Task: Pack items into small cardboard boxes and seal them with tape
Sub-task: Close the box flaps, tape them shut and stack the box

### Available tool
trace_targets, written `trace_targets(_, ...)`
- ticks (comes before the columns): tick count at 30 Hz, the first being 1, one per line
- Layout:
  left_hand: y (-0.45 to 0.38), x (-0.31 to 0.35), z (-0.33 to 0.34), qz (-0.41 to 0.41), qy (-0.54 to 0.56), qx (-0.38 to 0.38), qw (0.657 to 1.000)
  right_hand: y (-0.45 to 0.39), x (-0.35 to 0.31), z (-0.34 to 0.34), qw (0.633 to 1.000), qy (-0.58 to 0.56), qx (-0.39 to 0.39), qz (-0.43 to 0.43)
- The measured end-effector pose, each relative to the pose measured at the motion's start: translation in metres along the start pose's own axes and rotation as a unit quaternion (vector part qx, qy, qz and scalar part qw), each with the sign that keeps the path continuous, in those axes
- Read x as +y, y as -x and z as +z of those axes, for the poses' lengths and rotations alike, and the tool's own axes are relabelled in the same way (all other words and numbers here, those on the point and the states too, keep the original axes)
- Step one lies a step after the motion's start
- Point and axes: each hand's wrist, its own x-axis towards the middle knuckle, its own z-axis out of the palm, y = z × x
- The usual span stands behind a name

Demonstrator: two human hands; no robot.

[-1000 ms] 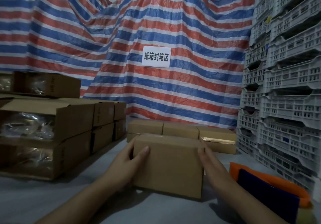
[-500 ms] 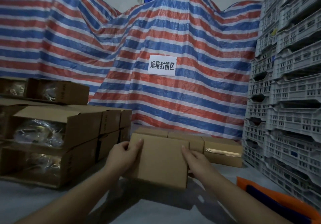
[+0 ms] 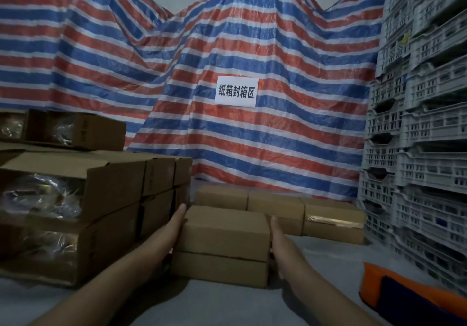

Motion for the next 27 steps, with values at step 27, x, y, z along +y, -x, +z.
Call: trace_targets(27, -0.098, -0.021, -0.007, 0.103, -0.262, 0.181, 0.942, -0.081, 0.026, 0.057, 0.972, 0.168, -0.02, -0.162)
